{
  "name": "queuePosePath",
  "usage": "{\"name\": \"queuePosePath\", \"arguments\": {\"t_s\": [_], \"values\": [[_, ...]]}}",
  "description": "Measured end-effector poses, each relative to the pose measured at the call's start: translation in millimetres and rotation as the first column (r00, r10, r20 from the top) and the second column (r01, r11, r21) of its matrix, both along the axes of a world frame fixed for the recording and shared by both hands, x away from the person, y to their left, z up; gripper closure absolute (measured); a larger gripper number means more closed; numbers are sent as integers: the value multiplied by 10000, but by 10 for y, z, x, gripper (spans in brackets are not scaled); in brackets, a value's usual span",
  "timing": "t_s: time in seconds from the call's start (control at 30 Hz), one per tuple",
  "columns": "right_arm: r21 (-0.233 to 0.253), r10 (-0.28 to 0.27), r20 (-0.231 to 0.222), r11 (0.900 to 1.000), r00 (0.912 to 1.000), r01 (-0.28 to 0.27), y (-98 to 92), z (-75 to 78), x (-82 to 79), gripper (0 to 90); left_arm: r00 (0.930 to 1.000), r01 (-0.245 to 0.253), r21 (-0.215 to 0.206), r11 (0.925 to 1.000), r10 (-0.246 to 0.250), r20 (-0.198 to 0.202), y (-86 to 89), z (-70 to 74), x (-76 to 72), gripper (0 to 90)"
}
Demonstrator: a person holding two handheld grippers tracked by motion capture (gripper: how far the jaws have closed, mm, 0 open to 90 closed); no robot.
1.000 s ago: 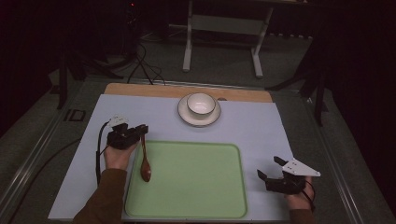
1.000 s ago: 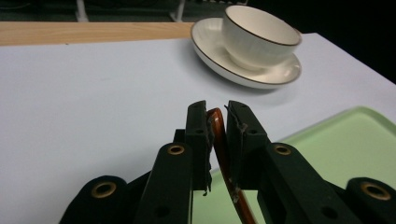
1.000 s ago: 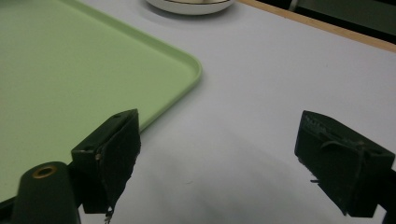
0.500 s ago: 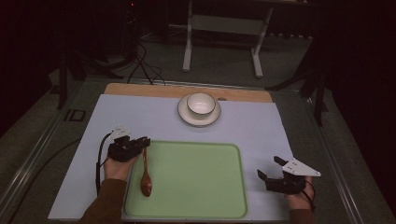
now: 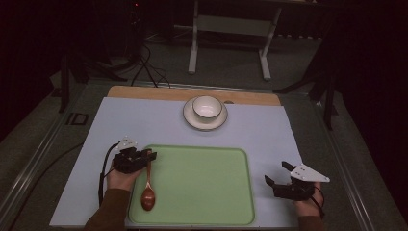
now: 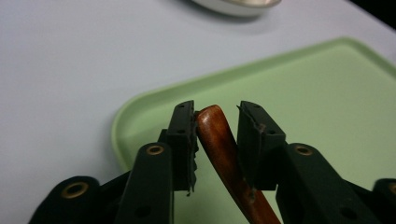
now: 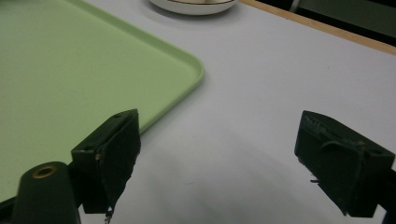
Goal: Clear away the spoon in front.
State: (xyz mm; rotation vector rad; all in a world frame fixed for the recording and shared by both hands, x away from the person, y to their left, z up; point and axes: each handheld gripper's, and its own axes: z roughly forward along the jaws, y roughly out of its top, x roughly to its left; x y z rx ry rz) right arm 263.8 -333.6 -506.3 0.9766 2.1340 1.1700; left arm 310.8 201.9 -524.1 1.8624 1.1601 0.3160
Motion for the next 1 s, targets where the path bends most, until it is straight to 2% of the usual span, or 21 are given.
{"name": "queuePosePath", "arguments": {"t_s": [0.13,0.2,0.23,0.33,0.37,0.43,0.47,0.63,0.73,0.9,0.97,1.0], "values": [[8,10,12,10000,10000,-10,-2,3,-2,141,9999,25,627,9980,-16,-135,-39,-41,14,623],[1,16,17,10000,10000,-16,-4,4,-2,141,9998,-3,738,9973,16,-177,-45,-49,17,600],[3,22,16,10000,10000,-22,-5,4,-2,141,9996,-182,1060,9942,202,-181,-59,-63,25,600],[11,30,13,10000,10000,-30,-3,3,-1,141,9988,-491,1443,9883,489,53,-80,-67,28,492],[9,30,10,10000,10000,-30,-2,4,0,141,9981,-608,1450,9876,595,132,-82,-62,28,449],[6,32,12,10000,10000,-32,-2,4,0,141,9970,-763,1319,9883,737,246,-66,-46,26,434],[2,39,28,10000,10000,-39,-3,4,0,141,9966,-811,1320,9879,781,279,-51,-34,22,392],[9,46,41,10000,10000,-46,-6,5,2,141,9932,-1079,874,9903,1034,542,27,46,-23,373],[8,52,44,10000,10000,-52,-9,6,3,141,9892,-1295,760,9887,1235,789,67,108,-63,355],[62,40,55,10000,10000,-40,-15,9,3,141,9762,-1887,876,9781,1771,1252,116,236,-144,274],[85,32,80,10000,10000,-33,-19,10,4,141,9717,-1997,836,9763,1863,1455,141,296,-192,262],[85,32,80,10000,10000,-33,-19,10,4,141,9717,-1997,836,9763,1863,1455,141,296,-192,257]]}}
